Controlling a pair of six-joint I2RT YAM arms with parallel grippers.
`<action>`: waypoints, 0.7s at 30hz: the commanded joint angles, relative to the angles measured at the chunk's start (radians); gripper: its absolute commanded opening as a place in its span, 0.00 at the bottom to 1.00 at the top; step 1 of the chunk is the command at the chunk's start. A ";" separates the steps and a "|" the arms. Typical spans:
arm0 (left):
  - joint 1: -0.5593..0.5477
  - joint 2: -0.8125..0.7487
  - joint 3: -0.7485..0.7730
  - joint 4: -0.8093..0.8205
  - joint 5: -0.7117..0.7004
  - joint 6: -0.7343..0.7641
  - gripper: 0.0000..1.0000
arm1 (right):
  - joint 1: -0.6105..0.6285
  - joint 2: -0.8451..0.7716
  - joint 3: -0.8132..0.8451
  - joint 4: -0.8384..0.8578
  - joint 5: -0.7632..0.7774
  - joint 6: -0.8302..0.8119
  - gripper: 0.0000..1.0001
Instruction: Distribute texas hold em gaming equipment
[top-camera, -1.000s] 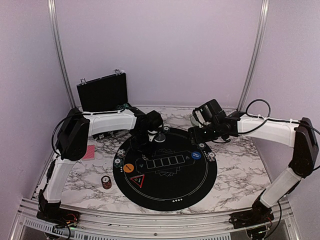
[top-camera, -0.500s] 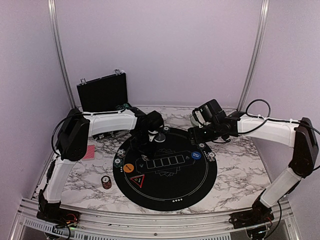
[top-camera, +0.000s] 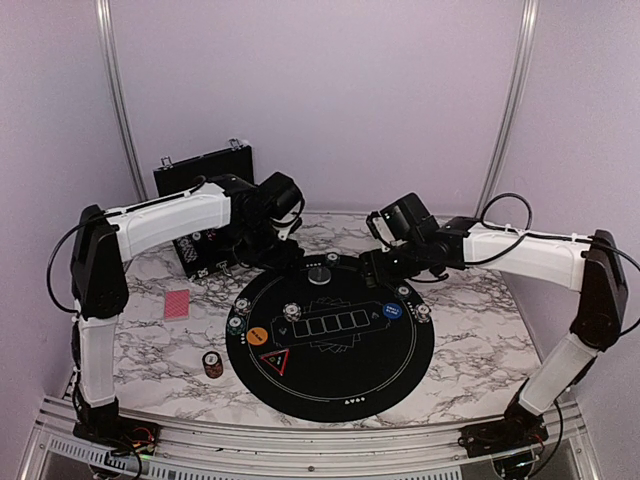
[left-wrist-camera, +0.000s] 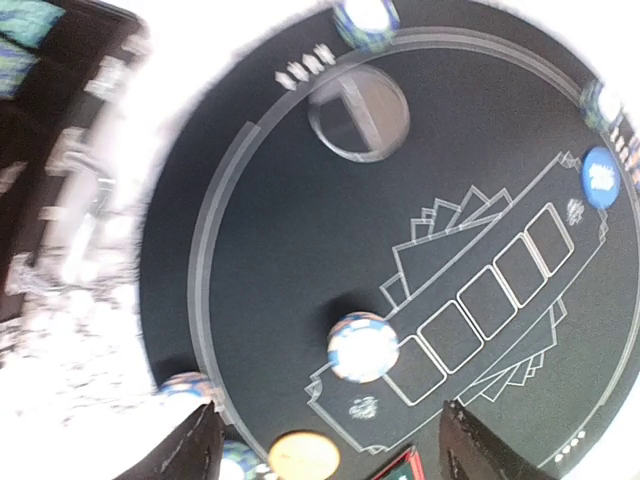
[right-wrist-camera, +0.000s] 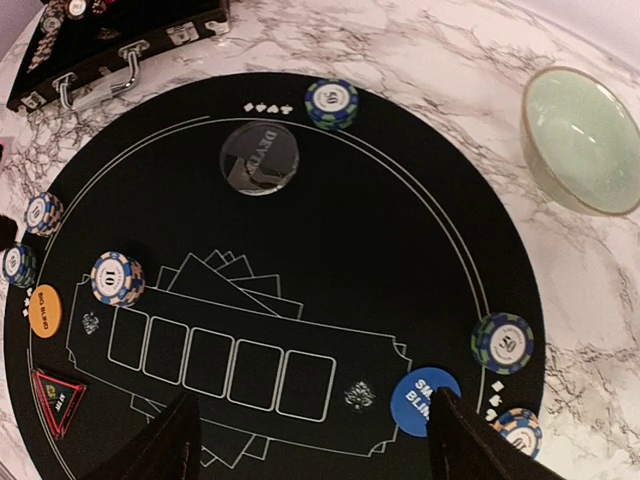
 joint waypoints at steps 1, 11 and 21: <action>0.088 -0.154 -0.116 0.058 0.001 -0.005 0.75 | 0.074 0.087 0.106 -0.018 0.017 0.007 0.75; 0.328 -0.480 -0.528 0.281 0.026 -0.025 0.77 | 0.214 0.342 0.353 -0.090 0.022 -0.011 0.75; 0.461 -0.663 -0.809 0.442 0.095 -0.032 0.77 | 0.263 0.559 0.580 -0.181 0.009 -0.034 0.74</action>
